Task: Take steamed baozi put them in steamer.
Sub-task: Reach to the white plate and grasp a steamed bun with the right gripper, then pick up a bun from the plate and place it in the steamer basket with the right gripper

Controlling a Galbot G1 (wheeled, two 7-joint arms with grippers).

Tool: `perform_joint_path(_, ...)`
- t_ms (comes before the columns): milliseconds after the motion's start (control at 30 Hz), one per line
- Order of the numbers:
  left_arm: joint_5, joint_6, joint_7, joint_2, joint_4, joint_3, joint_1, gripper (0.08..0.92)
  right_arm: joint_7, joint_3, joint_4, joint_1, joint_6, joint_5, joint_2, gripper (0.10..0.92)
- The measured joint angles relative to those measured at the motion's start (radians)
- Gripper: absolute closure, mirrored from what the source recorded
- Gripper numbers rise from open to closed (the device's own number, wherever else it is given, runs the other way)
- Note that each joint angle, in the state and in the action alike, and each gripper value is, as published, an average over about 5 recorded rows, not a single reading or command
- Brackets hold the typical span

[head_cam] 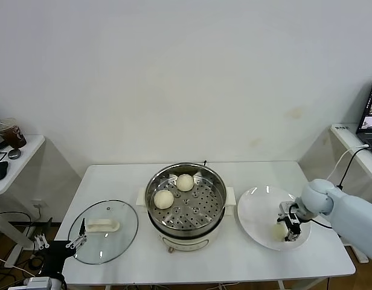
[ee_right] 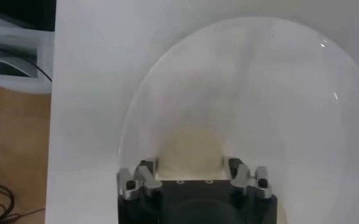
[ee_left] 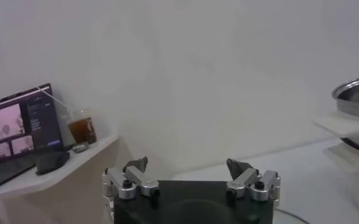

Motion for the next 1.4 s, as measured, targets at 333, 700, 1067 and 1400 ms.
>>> perform_joint_path(333, -0.002, 0.0, 0.0, 0.002, -0.006, 0.0, -0.004, 0.177, -0.026, -0.02, 0.01, 0.065, 0.014, 0.029, -0.017, 0.47)
perform_joint_path(700, -0.009, 0.006, 0.003, 0.014, -0.009, 0.004, -0.017, 0.177, -0.085, -0.104, 0.004, 0.354, 0.063, 0.15, 0.023, 0.467)
perform_joint_path(1067, -0.008, 0.005, 0.003, 0.012, -0.012, 0.01, -0.016, 0.177, -0.066, -0.322, 0.057, 0.685, 0.202, 0.331, 0.208, 0.459)
perform_joint_path(1400, 0.005, 0.005, 0.001, -0.004, -0.015, 0.026, -0.024, 0.177, -0.024, -0.501, 0.105, 0.799, 0.355, 0.378, 0.442, 0.448)
